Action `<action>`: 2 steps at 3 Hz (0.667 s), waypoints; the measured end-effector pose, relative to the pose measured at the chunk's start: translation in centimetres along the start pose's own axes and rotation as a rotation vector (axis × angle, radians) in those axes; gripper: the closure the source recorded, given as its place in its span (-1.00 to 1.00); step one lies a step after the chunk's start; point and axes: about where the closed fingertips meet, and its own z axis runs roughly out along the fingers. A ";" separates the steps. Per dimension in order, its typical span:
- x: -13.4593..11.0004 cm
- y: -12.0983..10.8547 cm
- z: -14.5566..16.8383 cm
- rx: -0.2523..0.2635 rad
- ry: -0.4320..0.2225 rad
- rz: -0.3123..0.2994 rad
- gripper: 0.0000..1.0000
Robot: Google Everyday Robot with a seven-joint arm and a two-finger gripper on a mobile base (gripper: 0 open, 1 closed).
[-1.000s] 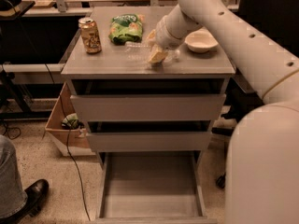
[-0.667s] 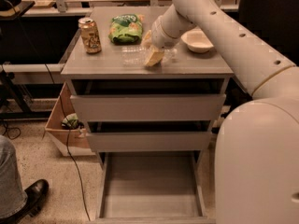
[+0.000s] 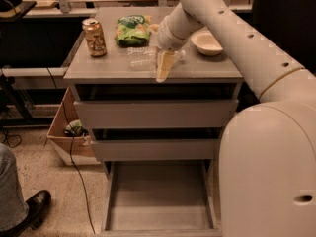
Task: Pick water bottle from bottom drawer and place on counter
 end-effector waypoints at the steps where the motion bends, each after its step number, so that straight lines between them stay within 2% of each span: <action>1: 0.0 0.0 -0.7 -0.001 -0.005 -0.005 -1.00; 2: 1.7 0.4 -3.2 0.004 -0.041 0.031 -1.00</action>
Offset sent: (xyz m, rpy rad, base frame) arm -0.0157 -0.0783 0.0427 0.1185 0.0340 -0.0366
